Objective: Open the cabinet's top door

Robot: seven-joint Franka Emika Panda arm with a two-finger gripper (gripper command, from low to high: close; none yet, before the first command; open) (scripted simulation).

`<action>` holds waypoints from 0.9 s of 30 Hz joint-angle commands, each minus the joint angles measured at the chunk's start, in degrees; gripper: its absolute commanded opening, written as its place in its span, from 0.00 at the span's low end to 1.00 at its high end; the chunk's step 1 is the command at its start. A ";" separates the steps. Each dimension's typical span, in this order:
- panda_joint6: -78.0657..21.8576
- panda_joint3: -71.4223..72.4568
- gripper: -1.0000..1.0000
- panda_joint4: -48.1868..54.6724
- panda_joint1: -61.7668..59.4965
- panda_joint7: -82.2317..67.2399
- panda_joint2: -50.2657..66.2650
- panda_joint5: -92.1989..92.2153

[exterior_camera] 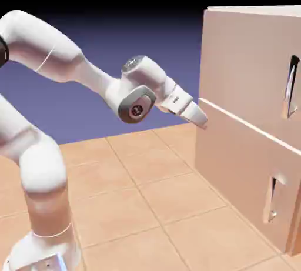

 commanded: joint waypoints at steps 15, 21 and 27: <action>0.41 -16.82 1.00 10.52 15.06 25.94 -5.33 -37.38; 0.57 -23.55 1.00 14.72 21.09 36.31 -7.46 -52.33; 0.73 -30.28 1.00 18.93 27.11 46.68 -9.59 -67.28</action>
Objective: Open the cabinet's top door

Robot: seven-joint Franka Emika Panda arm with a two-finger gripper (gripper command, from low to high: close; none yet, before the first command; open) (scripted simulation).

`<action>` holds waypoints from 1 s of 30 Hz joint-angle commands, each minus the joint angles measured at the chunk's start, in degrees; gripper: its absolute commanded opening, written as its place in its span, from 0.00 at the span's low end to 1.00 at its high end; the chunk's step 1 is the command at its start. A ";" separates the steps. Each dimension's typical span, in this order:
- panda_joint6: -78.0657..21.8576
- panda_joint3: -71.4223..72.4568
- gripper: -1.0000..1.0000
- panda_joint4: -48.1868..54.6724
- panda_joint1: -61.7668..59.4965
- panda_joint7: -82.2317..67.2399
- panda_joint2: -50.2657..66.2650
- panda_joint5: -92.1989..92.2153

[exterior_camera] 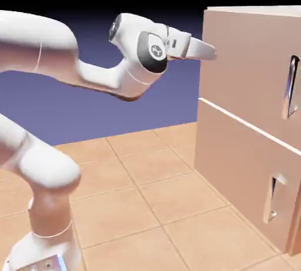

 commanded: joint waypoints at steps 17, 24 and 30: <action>0.46 -19.07 1.00 11.92 17.07 29.39 -6.04 -42.36; 0.65 -26.92 1.00 16.83 24.10 41.50 -8.53 -59.81; 0.81 -33.64 1.00 21.03 30.12 51.87 -10.66 -74.76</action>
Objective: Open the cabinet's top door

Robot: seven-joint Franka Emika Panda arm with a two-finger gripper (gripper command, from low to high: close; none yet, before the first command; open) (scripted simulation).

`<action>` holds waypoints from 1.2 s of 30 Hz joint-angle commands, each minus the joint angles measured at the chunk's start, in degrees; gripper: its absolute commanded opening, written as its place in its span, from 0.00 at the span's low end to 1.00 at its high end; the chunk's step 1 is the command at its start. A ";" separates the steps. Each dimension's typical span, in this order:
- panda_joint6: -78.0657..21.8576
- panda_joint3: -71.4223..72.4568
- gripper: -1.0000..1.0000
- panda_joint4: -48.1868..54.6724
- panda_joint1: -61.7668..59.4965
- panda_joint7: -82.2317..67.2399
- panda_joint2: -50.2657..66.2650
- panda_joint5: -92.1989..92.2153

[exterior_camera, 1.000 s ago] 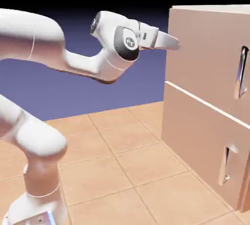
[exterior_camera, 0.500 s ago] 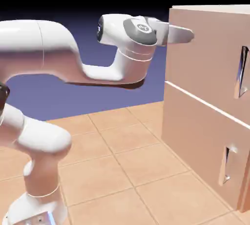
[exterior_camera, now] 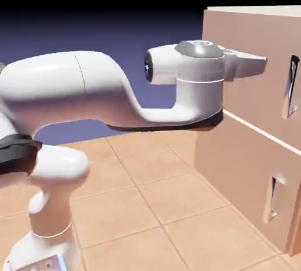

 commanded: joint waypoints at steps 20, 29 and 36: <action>-2.24 -13.06 0.00 10.49 14.74 16.04 -0.18 -20.97; -10.18 -1.07 0.00 -4.51 -3.95 23.00 4.85 -19.04; -15.25 10.09 0.00 -14.94 -18.48 22.91 5.22 -12.86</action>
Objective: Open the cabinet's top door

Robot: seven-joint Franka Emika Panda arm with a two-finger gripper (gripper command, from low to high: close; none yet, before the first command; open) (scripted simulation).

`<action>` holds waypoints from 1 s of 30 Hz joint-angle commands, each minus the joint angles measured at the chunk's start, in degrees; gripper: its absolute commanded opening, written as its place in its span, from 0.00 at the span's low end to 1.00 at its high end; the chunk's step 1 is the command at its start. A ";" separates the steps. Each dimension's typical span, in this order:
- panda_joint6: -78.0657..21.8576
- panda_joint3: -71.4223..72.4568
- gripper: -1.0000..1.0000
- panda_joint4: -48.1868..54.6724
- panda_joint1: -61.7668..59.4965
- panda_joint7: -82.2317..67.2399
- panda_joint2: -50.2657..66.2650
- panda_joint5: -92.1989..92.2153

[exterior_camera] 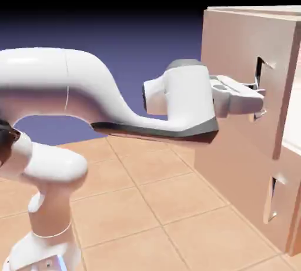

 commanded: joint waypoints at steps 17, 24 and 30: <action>-4.42 32.29 0.00 -19.70 -35.29 -0.48 -6.35 20.78; -0.43 46.14 0.00 -24.34 -49.82 0.01 -11.37 30.55; 6.04 56.79 0.00 -27.00 -62.28 -0.08 -17.05 39.22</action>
